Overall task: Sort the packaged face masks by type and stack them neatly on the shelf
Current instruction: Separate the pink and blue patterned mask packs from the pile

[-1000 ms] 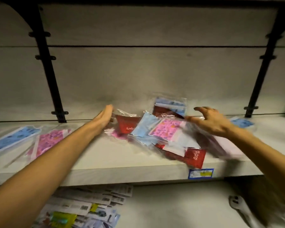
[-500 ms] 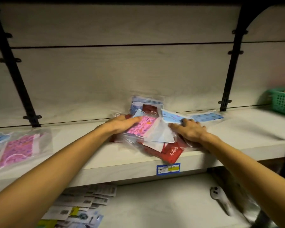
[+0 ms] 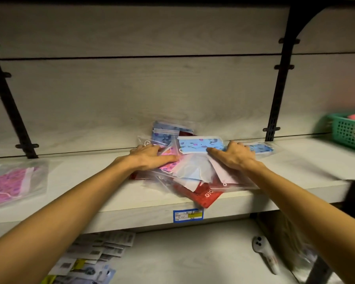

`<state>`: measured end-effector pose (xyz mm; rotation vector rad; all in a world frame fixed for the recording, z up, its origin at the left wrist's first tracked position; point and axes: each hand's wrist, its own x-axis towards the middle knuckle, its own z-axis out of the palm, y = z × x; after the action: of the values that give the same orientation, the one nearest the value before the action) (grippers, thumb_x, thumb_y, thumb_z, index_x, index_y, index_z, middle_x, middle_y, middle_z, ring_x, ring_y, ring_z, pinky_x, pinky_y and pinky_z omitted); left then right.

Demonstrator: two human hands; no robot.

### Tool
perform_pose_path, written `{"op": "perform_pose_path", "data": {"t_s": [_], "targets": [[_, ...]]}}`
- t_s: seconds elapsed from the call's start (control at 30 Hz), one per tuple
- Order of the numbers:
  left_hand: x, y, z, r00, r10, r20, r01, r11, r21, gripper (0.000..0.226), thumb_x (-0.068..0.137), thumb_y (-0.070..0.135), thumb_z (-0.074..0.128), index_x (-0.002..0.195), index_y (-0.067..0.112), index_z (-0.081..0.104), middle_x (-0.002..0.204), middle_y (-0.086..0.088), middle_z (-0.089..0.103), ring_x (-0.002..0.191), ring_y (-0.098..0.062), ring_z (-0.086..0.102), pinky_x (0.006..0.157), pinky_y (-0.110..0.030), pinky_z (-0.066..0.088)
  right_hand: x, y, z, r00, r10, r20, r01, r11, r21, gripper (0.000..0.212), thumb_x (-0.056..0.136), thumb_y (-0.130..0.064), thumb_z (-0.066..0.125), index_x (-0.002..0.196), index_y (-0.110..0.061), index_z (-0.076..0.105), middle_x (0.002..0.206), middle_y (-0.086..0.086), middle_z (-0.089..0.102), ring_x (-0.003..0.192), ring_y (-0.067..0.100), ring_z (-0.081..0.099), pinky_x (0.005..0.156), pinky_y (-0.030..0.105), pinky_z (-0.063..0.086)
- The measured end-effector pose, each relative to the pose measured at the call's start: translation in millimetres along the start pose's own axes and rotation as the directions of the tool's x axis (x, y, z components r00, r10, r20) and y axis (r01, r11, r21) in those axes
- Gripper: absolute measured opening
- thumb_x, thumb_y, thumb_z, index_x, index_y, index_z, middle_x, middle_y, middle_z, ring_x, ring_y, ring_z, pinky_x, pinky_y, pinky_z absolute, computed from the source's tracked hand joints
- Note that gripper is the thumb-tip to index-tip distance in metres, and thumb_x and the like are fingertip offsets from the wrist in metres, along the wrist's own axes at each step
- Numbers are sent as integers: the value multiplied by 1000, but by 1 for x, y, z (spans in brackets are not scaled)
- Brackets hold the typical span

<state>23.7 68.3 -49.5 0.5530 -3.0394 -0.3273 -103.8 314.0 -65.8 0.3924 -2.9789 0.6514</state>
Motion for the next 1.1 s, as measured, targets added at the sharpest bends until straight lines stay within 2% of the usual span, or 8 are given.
{"op": "perform_pose_path", "data": {"t_s": [0.2, 0.37, 0.5, 0.63, 0.77, 0.9, 1.0, 1.1], "targets": [[3, 5, 8, 994, 57, -95, -49, 995, 90, 115, 56, 106, 17, 147, 41, 45, 158, 2, 39, 147, -31, 26, 119, -62, 10, 9, 0, 1, 992, -58, -111, 83, 967, 242, 69, 74, -65, 74, 120, -18, 52, 111, 4, 65, 102, 29, 61, 88, 41, 51], [5, 11, 13, 997, 38, -72, -55, 967, -250, 85, 69, 92, 43, 122, 29, 61, 127, 5, 66, 104, -11, 63, 92, -36, 52, 23, 6, 2, 970, -37, -238, 147, 873, 465, 60, 77, -21, 77, 132, -10, 55, 121, 14, 68, 110, 36, 63, 91, 42, 52], [-1, 8, 21, 998, 38, -59, -62, 865, -499, 118, 58, 81, 72, 153, 21, 34, 146, 4, 52, 122, -18, 60, 105, -42, 50, 38, 13, 3, 980, 36, -198, 113, 716, 689, 27, 73, -15, 73, 100, -11, 73, 99, 13, 75, 95, 36, 68, 83, 45, 56], [-1, 7, 20, 997, 45, -70, -78, 806, -587, 100, 71, 44, 88, 151, 16, 35, 145, -3, 55, 108, -4, 63, 89, -18, 53, 34, 0, 4, 980, -39, -195, 182, 574, 799, 6, 83, -17, 70, 89, -18, 72, 95, 12, 76, 90, 30, 71, 86, 48, 57], [2, 10, 13, 980, -102, -171, -14, 822, -569, 95, 71, 27, 91, 149, 7, 41, 138, -10, 63, 115, -22, 66, 103, -39, 52, 24, -8, 8, 954, -179, -240, 298, 500, 813, 9, 90, -16, 70, 98, -17, 73, 95, 3, 76, 92, 22, 73, 87, 44, 58], [-2, 6, 7, 897, -243, -369, 9, 845, -535, 79, 71, 12, 91, 140, 12, 53, 121, -7, 72, 109, -22, 68, 98, -40, 54, 21, -7, 7, 949, -179, -261, 314, 434, 845, 11, 90, -14, 70, 99, -19, 68, 96, 0, 74, 89, 18, 71, 91, 44, 57], [-10, 4, 3, 833, -375, -406, -24, 709, -705, 71, 75, -5, 80, 139, 9, 53, 109, -5, 70, 100, -21, 69, 88, -37, 58, 19, -8, 6, 952, -156, -262, 304, 409, 861, 16, 87, -8, 70, 103, -10, 68, 99, 8, 74, 88, 21, 71, 89, 43, 58], [-28, -1, -4, 818, -489, -302, -115, 376, -920, 64, 80, -12, 71, 138, 5, 50, 112, -7, 69, 92, -21, 71, 78, -34, 61, 10, -14, 2, 947, -203, -250, 302, 294, 907, 23, 88, 1, 66, 109, -7, 65, 95, 2, 74, 71, -1, 69, 69, 20, 58]]}}
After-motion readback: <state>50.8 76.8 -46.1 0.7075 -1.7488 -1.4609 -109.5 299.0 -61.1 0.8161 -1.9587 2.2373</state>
